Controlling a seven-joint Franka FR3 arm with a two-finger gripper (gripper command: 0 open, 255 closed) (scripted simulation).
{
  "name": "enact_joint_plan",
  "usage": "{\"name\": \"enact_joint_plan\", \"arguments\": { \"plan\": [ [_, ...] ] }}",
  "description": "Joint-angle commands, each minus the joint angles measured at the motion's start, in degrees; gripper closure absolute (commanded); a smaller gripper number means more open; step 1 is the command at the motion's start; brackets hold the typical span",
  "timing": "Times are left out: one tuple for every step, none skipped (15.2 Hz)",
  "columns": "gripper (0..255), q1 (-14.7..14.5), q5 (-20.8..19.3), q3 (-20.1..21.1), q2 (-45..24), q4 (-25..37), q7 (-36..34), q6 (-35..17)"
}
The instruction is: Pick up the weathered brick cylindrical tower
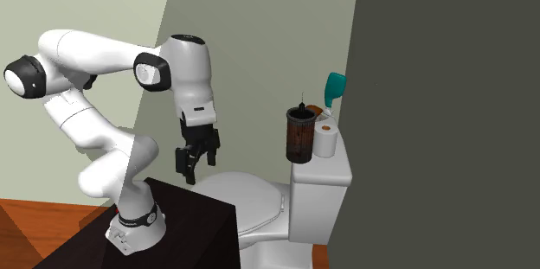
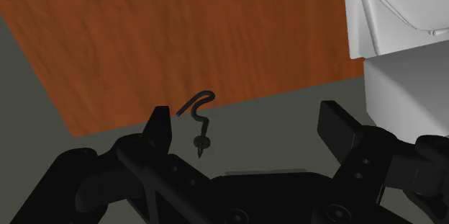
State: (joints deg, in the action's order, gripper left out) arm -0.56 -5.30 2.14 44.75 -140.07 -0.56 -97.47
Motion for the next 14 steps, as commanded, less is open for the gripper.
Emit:
{"name": "enact_joint_plan", "arguments": {
  "plan": [
    [0, 0.0, 0.0, 0.0, 0.0, 0.0, 0.0, 0.0],
    [0, -0.81, 0.28, 0.06, -1.94, 1.26, 1.17, -0.88],
    [0, -1.62, 0.57, 0.13, -3.84, 2.55, 2.35, -1.69],
    [0, -2.44, 0.87, 0.2, -5.71, 3.87, 3.54, -2.43],
    [0, -3.24, 1.18, 0.3, -7.54, 5.22, 4.73, -3.1],
    [0, -4.02, 1.5, 0.43, -9.33, 6.59, 5.94, -3.71],
    [0, -4.78, 1.83, 0.57, -11.09, 7.99, 7.15, -4.26],
    [0, -5.55, 2.17, 0.72, -12.82, 9.41, 8.36, -4.74],
    [0, -6.29, 2.51, 0.9, -14.51, 10.86, 9.58, -5.17],
    [0, -7.02, 2.85, 1.1, -16.16, 12.32, 10.8, -5.54],
    [0, -7.75, 3.2, 1.31, -17.78, 13.8, 12.01, -5.86],
    [0, -8.45, 3.55, 1.54, -19.38, 15.3, 13.23, -6.12],
    [0, -9.14, 3.89, 1.8, -20.93, 16.82, 14.44, -6.33],
    [0, -9.83, 4.23, 2.06, -22.46, 18.35, 15.65, -6.5]
  ]
}}
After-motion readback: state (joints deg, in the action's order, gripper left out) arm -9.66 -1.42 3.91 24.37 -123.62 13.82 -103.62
